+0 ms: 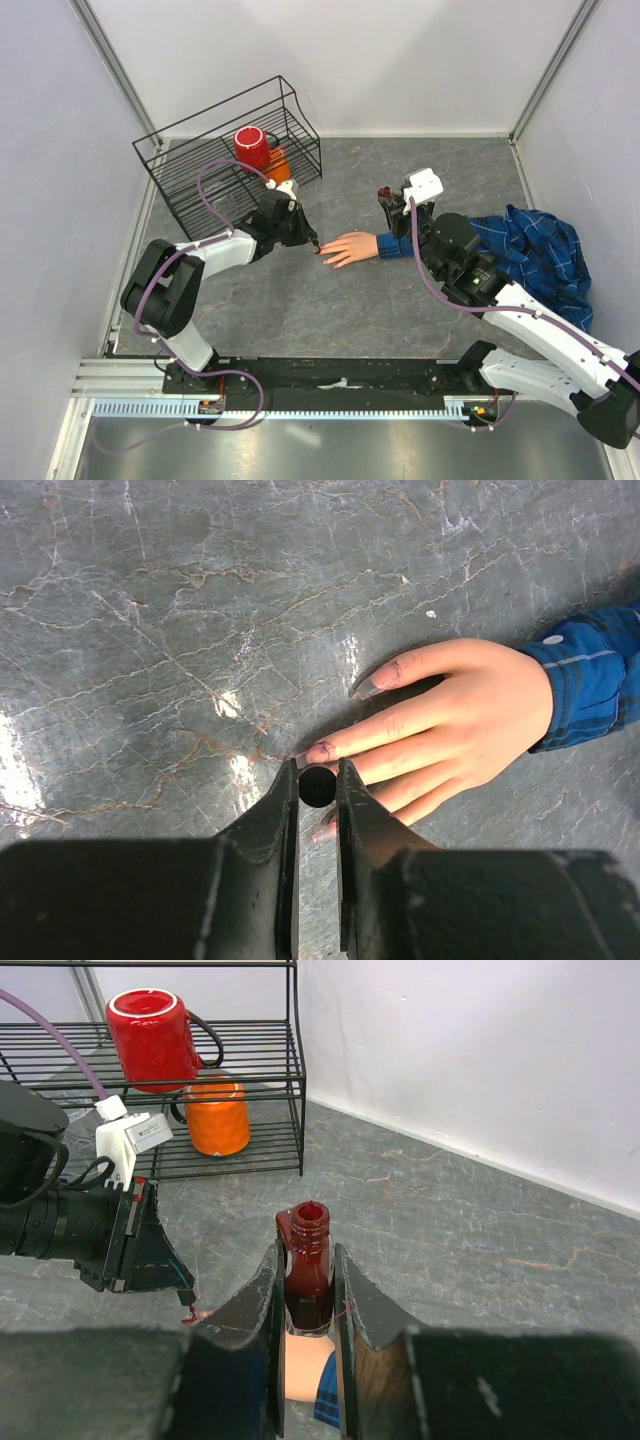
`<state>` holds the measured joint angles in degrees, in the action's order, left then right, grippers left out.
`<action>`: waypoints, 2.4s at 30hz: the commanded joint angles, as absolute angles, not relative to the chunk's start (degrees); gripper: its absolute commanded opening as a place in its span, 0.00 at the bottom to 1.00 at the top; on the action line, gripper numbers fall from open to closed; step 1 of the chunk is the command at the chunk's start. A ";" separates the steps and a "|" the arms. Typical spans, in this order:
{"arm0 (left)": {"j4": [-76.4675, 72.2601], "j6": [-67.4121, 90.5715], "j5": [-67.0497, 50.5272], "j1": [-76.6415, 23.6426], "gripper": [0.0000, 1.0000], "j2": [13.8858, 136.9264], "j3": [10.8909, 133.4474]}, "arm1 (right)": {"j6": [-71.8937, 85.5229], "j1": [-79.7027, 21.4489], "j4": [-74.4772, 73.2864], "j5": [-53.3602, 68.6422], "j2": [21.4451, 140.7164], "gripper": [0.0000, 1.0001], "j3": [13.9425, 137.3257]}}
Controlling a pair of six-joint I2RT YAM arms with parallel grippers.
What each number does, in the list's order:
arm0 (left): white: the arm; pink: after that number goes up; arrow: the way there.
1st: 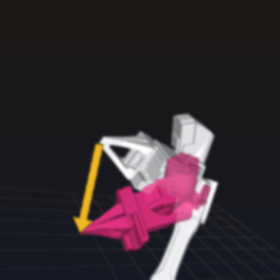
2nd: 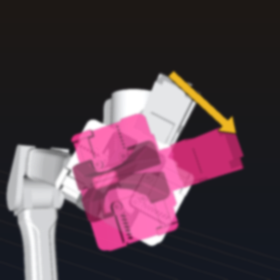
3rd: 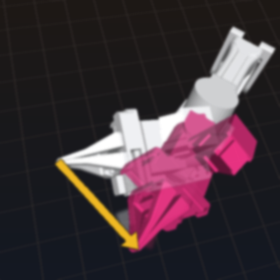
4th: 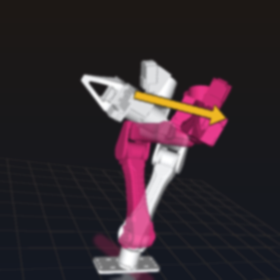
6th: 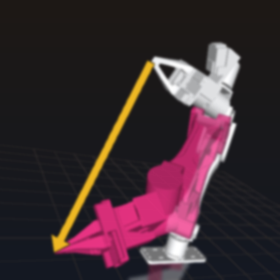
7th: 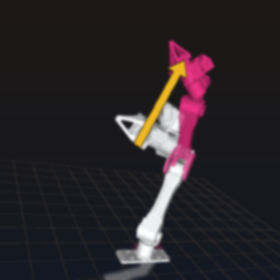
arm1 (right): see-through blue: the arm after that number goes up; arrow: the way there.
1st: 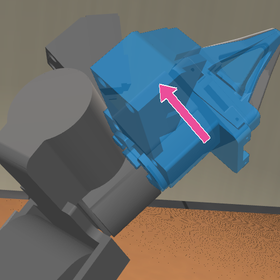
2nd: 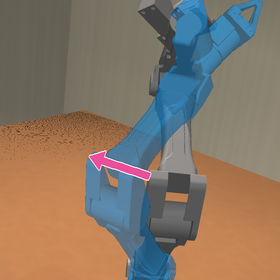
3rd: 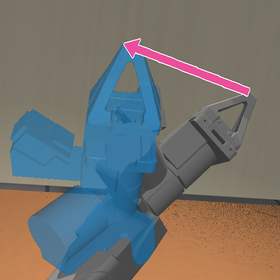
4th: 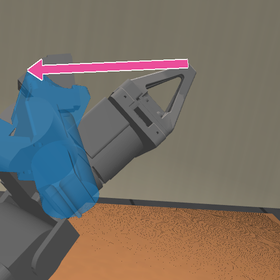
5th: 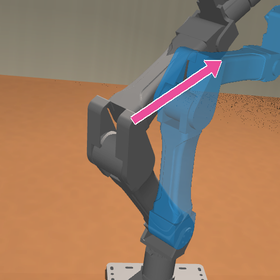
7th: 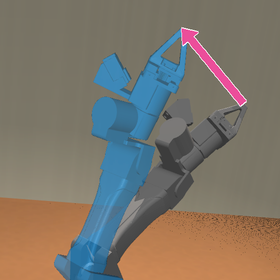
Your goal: Paint the nails
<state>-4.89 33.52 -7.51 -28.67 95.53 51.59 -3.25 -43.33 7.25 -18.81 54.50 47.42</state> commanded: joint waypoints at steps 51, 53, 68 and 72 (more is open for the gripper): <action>-3.60 34.63 -4.22 -28.30 0.02 93.60 50.80 | -2.29 -42.80 8.96 -17.40 55.11 0.00 49.13; -3.60 34.63 -4.05 -28.30 0.02 93.60 50.71 | -2.20 -42.80 8.96 -17.23 55.11 0.00 49.13; -3.60 34.28 -4.39 -28.30 0.02 93.60 50.63 | -2.11 -42.63 8.88 -17.22 55.11 0.00 49.22; -3.60 34.36 -4.31 -28.39 0.02 93.34 50.54 | -2.02 -42.63 8.88 -17.05 55.19 0.00 49.22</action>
<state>-2.74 33.56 -4.78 -28.60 95.24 50.92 -2.79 -42.89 7.25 -17.76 55.20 47.42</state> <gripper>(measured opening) 0.186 0.240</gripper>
